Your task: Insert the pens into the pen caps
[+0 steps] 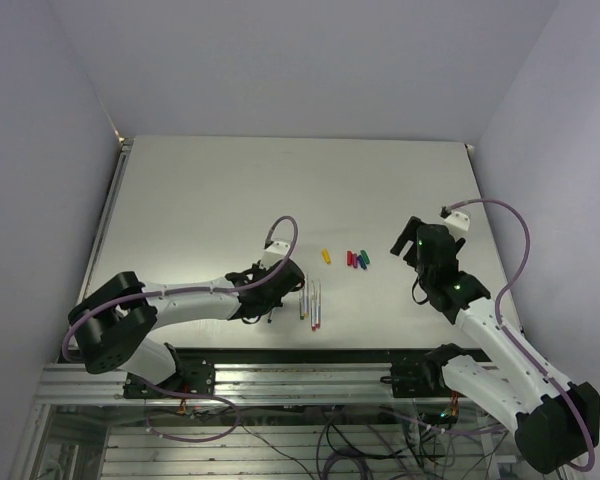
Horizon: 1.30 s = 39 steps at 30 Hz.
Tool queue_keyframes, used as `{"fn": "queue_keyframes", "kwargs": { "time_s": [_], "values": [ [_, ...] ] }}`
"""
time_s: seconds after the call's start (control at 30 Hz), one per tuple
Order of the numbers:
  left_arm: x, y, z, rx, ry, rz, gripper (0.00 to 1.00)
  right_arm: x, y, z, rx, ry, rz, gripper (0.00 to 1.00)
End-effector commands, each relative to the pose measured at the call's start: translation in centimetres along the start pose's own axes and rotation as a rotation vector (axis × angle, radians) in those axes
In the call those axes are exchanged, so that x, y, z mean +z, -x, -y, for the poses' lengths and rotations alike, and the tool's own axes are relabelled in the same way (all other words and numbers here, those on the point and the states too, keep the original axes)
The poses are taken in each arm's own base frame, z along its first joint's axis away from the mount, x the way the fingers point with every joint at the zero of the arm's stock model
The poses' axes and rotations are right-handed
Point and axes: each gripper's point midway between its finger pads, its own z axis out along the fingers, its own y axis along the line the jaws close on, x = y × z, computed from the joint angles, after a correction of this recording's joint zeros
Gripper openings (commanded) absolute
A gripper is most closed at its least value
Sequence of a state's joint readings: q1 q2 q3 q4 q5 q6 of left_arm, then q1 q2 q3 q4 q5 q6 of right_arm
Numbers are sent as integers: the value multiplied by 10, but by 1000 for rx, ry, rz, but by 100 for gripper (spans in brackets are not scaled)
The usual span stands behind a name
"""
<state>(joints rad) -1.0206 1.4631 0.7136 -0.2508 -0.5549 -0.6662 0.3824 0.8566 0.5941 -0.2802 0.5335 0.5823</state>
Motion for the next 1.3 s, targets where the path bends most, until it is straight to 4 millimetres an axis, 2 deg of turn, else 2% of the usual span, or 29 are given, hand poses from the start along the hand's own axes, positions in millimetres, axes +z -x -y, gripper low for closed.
{"fn": "queue_keyframes", "kwargs": {
  "time_s": [0.0,0.17,0.27,0.3,0.33,0.37,0.4,0.47,0.5,0.6,0.67,0.7,0.93,1.13,1.27],
  "values": [
    [-12,23,16,-50,-58,48,34,3,0,-3,-3,14,7,80],
    [-14,28,24,-88,-96,56,33,3,-2,-5,-3,25,2,80],
    [-12,24,28,-80,-105,33,32,2,-2,-5,1,32,5,80],
    [-10,22,29,-76,-107,27,27,2,-1,-5,2,33,6,80],
    [-9,21,30,-74,-106,23,18,2,-1,-6,4,34,7,80],
    [-8,19,31,-68,-109,21,14,2,-1,-5,2,34,8,80],
    [-7,18,32,-65,-113,17,14,2,-1,-5,1,35,8,80],
    [-5,15,34,-58,-120,12,22,1,-1,-5,0,36,10,80],
    [-4,14,35,-56,-125,11,28,1,-1,-5,-1,38,12,80],
    [-4,11,39,-37,-140,10,60,1,-1,-6,-5,42,12,80],
    [-4,11,36,-37,-121,16,78,2,-2,-6,-4,46,11,80],
    [-4,11,34,-34,-112,21,81,2,-3,-6,-4,45,9,80],
    [0,6,27,-38,-70,11,66,4,-7,-6,-1,42,0,80],
    [5,-4,22,-37,-34,-22,62,4,-9,-5,-2,41,-6,80],
    [8,-9,17,-24,10,-41,52,3,-7,-6,2,44,-2,80]
  ]
}}
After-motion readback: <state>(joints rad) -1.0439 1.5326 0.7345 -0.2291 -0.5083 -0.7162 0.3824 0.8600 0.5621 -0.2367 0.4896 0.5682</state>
